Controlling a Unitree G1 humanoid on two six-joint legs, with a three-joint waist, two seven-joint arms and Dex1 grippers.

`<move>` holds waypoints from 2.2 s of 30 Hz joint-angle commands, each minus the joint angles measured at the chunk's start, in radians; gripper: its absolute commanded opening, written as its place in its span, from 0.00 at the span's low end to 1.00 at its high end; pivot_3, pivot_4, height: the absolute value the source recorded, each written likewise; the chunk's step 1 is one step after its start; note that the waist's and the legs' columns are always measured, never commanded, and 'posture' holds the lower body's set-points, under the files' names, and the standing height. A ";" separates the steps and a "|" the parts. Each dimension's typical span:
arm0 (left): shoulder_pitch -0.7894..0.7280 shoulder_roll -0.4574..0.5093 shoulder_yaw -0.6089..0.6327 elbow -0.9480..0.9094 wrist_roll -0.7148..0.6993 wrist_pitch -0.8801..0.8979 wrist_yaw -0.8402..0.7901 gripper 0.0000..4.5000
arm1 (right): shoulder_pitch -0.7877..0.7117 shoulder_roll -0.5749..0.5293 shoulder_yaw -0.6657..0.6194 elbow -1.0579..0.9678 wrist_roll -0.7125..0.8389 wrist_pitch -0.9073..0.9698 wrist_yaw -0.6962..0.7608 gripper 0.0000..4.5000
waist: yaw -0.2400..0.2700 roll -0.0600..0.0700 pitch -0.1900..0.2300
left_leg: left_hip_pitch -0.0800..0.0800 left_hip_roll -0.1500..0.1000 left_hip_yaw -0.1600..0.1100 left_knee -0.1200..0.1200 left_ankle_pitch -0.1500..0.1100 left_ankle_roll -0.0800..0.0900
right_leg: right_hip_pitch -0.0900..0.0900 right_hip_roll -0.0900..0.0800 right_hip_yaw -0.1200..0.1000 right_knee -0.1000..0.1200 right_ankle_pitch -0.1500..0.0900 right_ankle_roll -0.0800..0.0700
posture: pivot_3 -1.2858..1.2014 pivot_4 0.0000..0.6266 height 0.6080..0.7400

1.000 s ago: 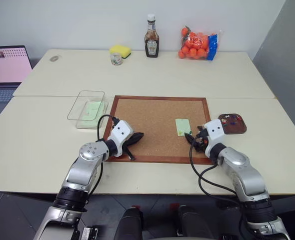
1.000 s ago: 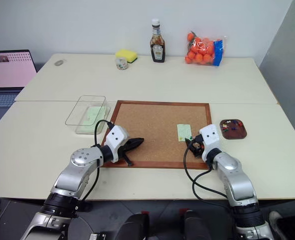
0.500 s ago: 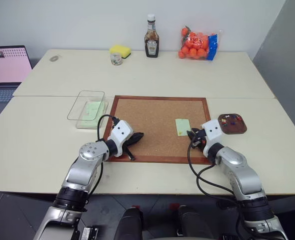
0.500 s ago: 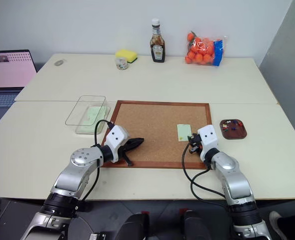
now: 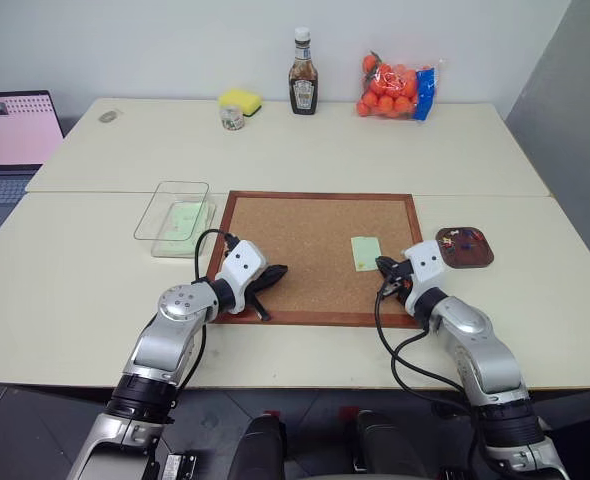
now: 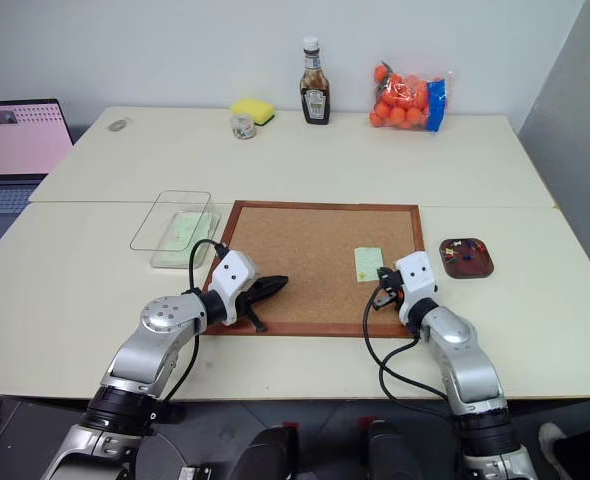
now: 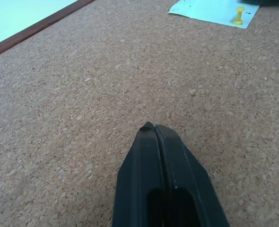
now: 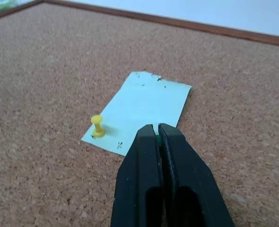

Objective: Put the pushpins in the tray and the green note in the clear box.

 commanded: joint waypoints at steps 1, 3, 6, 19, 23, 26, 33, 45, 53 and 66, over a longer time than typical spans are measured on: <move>0.030 -0.006 -0.049 0.009 0.021 0.022 -0.017 0.00 | -0.006 0.030 -0.029 -0.100 0.035 -0.084 -0.006 0.00 | 0.000 0.000 0.000 | 0.000 0.000 0.000 0.000 0.000 0.000 | 0.000 0.000 0.000 0.000 0.000 0.000 | 0.52 0.24 1.00; 0.031 -0.006 -0.050 0.011 0.022 0.020 -0.016 0.00 | -0.004 0.042 -0.028 -0.107 0.038 -0.093 -0.006 0.00 | 0.000 0.000 0.000 | 0.000 0.000 0.000 0.000 0.000 0.000 | 0.000 0.001 0.000 0.000 0.000 0.000 | 0.52 0.24 1.00; 0.033 -0.008 -0.051 0.009 0.023 0.020 -0.015 0.00 | -0.001 0.052 -0.033 -0.117 0.045 -0.096 -0.012 0.00 | 0.000 0.000 0.000 | 0.000 0.000 0.000 0.000 0.000 0.000 | 0.000 0.000 0.000 0.000 0.000 0.000 | 0.52 0.24 1.00; 0.035 -0.003 -0.054 0.013 0.025 0.009 -0.019 0.00 | 0.012 -0.115 -0.266 -0.026 0.022 -0.054 -0.088 0.00 | 0.001 0.000 0.000 | 0.000 0.000 0.000 0.000 0.000 0.000 | 0.001 0.000 0.000 0.000 0.000 0.000 | 0.52 0.24 1.00; 0.033 0.000 -0.057 0.018 0.027 0.004 -0.025 0.00 | -0.022 -0.152 -0.292 0.052 0.013 -0.018 -0.109 0.00 | 0.001 0.000 0.000 | 0.001 0.000 0.001 0.000 0.000 0.000 | 0.001 0.000 0.001 0.000 0.000 0.000 | 0.52 0.24 1.00; 0.029 0.000 -0.058 0.024 0.029 -0.001 -0.027 0.00 | -0.048 -0.164 -0.301 0.097 0.013 0.007 -0.124 0.00 | 0.001 0.000 0.000 | 0.001 0.000 0.001 0.000 0.000 0.000 | 0.000 0.000 0.001 0.000 0.000 0.000 | 0.52 0.24 1.00; 0.029 0.001 -0.059 0.025 0.035 -0.006 -0.030 0.00 | -0.074 -0.171 -0.302 0.174 0.015 0.003 -0.133 0.11 | 0.001 0.000 0.000 | 0.001 -0.001 0.001 0.000 0.000 0.000 | 0.000 0.000 0.001 0.000 0.000 0.000 | 0.52 0.24 1.00; 0.030 0.007 -0.057 0.025 0.037 -0.005 -0.030 0.00 | -0.070 -0.181 -0.296 0.182 0.005 0.006 -0.130 0.46 | 0.001 0.000 0.000 | 0.001 -0.001 0.001 0.000 0.000 0.000 | 0.000 0.000 0.001 0.000 0.000 0.000 | 0.52 0.24 1.00; 0.026 0.005 -0.059 0.029 0.040 -0.008 -0.029 0.00 | -0.069 -0.168 -0.327 0.138 0.032 0.004 -0.141 0.46 | 0.001 0.000 0.000 | 0.001 -0.001 0.001 0.000 0.000 0.000 | 0.000 0.000 0.001 0.000 0.000 0.000 | 0.52 0.24 1.00; 0.036 0.009 -0.049 0.031 0.037 -0.012 -0.026 0.00 | 0.060 -0.162 -0.259 -0.218 0.211 0.108 0.018 0.50 | 0.000 0.001 0.000 | 0.001 0.000 0.001 0.000 0.000 0.000 | 0.001 0.000 0.001 0.000 0.000 0.000 | 0.52 0.24 1.00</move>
